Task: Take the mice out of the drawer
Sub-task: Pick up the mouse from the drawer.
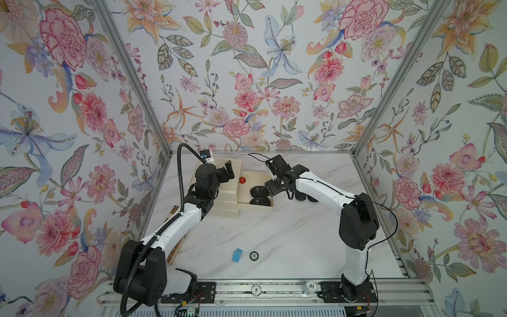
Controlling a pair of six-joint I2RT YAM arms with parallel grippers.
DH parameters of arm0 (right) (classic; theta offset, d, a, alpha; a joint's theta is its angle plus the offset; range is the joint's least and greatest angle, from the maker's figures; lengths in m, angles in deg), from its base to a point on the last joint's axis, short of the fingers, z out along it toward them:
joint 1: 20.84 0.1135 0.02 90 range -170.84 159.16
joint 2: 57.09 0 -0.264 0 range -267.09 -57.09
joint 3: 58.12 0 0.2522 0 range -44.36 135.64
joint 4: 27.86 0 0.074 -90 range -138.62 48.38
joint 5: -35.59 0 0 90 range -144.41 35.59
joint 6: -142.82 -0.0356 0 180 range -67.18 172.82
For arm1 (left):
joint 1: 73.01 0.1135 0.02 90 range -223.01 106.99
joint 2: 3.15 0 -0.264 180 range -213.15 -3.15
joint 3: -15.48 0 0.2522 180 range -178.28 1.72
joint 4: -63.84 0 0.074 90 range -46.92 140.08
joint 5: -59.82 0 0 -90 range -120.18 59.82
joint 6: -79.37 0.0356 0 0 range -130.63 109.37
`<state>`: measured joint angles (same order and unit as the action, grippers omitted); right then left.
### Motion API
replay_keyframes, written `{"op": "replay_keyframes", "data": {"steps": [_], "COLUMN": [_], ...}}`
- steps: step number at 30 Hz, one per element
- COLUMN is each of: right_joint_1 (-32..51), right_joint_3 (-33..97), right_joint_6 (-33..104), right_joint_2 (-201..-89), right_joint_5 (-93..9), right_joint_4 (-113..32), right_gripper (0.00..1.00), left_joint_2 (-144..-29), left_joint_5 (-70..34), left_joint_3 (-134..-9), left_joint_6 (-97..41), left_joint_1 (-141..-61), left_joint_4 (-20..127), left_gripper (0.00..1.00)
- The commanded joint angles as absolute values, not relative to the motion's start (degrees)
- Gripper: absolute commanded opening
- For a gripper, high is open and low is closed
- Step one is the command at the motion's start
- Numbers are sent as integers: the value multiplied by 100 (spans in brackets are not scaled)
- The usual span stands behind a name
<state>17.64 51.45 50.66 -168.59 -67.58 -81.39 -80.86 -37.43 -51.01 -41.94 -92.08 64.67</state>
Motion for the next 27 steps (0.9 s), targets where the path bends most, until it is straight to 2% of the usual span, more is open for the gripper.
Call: {"op": "replay_keyframes", "data": {"steps": [1,6,11,14,27], "right_joint_1": [1731,1728,1455,1448,1589], "right_joint_3": [5193,4741,4691,4800,5330], "right_joint_6": [5716,7129,7737,7961,8640], "right_joint_2": [-16415,-15810,-16039,-16263,-17115], "right_joint_5": [-6161,-4387,-3618,-3448,-3909], "right_joint_4": [-8006,-7225,-7149,-7243,-7492], "right_gripper": [80,81,80,80,79], "left_joint_2": [-8278,-8265,-8204,-8190,-8147], "left_joint_5": [-3583,-3559,-3560,-3538,-3592], "left_joint_3": [-5180,-5207,-5251,-5251,-5251], "left_joint_6": [-4285,-4299,-4325,-4361,-4559], "left_joint_1": [-9147,-9152,-9152,-9149,-9151], "left_joint_4": [6178,6177,6121,6089,5977], "left_gripper": [100,100,100,100,100]}}
